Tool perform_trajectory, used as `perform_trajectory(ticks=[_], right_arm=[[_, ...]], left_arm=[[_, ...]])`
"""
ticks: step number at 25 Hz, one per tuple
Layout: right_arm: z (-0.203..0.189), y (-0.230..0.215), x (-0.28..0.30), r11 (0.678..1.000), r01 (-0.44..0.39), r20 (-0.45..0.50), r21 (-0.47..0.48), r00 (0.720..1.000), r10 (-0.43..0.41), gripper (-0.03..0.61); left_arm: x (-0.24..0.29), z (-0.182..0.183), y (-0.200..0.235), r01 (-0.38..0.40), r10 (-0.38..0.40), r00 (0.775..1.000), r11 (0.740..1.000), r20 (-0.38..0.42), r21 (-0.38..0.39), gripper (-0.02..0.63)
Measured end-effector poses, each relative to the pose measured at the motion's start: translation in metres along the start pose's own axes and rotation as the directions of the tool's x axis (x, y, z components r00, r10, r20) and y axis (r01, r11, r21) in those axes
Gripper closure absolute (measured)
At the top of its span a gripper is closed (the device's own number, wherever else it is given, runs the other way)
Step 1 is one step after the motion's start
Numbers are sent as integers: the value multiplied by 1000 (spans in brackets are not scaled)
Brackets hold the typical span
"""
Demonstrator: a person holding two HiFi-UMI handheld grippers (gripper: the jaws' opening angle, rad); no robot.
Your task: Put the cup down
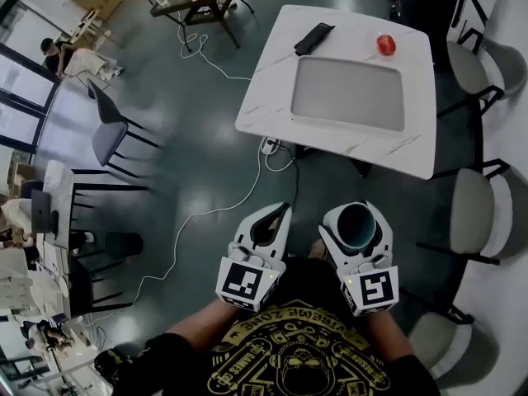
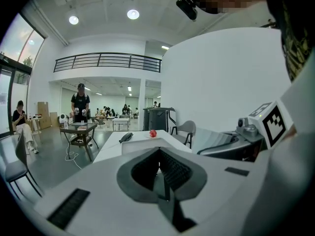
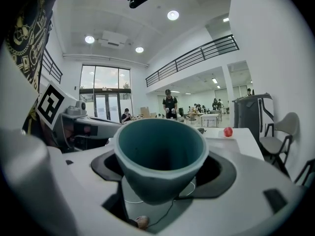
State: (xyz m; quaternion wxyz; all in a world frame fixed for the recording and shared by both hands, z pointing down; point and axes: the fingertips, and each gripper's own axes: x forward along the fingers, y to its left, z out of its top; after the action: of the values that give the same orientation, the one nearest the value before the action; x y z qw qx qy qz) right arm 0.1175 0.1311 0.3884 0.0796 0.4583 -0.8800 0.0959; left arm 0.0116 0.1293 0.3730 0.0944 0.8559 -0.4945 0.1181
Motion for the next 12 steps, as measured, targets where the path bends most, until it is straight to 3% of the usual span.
perform_trajectory(ticks=[12], right_arm=[[10, -14, 37, 993, 119, -21, -1, 993, -119, 195]], left_arm=[[47, 9, 31, 128, -128, 992, 992, 21, -17, 604]])
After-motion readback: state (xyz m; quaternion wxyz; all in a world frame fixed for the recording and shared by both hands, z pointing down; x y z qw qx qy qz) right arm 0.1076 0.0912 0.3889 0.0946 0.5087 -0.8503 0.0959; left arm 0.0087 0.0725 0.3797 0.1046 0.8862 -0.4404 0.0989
